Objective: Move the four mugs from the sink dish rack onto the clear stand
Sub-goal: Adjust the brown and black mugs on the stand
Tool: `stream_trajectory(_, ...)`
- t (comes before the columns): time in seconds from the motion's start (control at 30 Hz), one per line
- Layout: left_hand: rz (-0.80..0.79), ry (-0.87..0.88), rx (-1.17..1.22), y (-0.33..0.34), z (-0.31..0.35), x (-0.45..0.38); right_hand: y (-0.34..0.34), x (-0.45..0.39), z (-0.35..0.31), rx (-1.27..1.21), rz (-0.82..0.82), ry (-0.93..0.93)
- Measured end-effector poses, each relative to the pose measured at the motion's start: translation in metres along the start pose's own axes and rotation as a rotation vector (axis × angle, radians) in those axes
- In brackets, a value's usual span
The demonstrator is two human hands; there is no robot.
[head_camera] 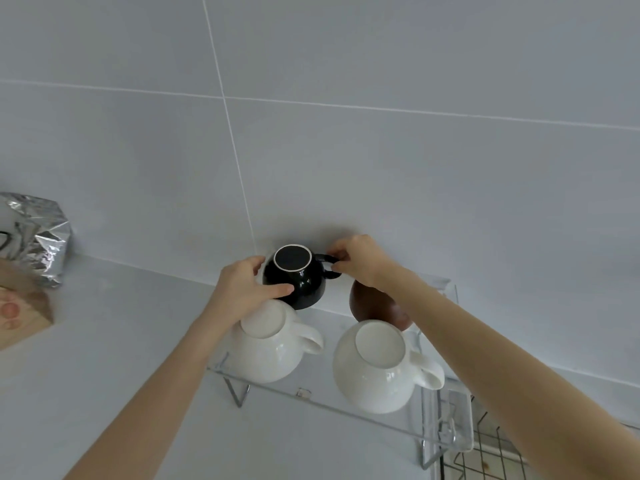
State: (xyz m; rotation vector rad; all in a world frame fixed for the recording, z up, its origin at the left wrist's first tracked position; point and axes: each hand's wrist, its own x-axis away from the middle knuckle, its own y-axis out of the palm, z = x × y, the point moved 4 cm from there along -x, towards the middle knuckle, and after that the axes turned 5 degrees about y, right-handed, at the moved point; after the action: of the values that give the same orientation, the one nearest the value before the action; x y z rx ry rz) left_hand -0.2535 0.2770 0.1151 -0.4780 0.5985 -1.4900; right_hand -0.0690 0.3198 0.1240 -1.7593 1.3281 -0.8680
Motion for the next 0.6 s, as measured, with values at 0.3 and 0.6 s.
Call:
stream_trajectory(0.3,0.015,0.044,0.051,0.002,-0.001,-0.01,-0.002,-0.001,0.002,0.053,0.008,-0.034)
stream_trajectory(0.6,-0.28,0.11,0.033,-0.006,-0.002,-0.03,0.0,0.012,-0.002,0.171,-0.001,-0.057)
